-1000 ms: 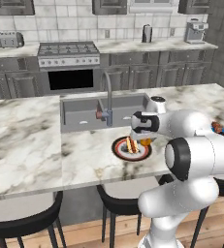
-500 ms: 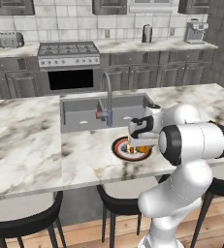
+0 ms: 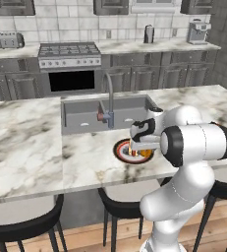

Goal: Pick up the orange and peach from the fridge and place one fruit on each plate on the dining counter.

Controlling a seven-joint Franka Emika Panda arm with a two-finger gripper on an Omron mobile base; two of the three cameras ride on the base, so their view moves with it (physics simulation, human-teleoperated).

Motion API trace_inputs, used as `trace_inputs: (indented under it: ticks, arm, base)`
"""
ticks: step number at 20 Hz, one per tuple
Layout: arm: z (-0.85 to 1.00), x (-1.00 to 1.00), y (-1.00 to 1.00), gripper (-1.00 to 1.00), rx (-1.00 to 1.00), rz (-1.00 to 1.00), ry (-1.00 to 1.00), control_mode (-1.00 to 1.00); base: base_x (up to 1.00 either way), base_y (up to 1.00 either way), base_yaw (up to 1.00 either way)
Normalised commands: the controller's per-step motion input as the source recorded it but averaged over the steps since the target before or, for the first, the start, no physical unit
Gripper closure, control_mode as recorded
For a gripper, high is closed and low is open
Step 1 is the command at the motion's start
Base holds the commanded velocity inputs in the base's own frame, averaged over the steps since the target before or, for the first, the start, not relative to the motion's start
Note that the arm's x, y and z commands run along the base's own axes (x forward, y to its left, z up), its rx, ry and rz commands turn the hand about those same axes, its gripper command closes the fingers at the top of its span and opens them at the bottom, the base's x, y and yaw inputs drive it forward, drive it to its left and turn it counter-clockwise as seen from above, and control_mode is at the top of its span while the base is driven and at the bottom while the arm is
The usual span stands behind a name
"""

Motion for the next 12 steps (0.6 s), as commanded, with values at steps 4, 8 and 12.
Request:
trace_inputs:
  ticks: [4, 8, 12]
  arm:
    - [0.00, 0.21, 0.00, 1.00, 0.00, 0.03, 0.00, -1.00]
    - [0.00, 0.08, 0.00, -1.00, 0.00, 0.04, 0.00, -1.00]
    - [0.00, 0.00, 0.00, -1.00, 0.00, 0.00, 0.00, -1.00]
  base:
    - [0.00, 0.00, 0.00]
    - [0.00, 0.00, 0.00]
    - [0.00, 0.00, 0.00]
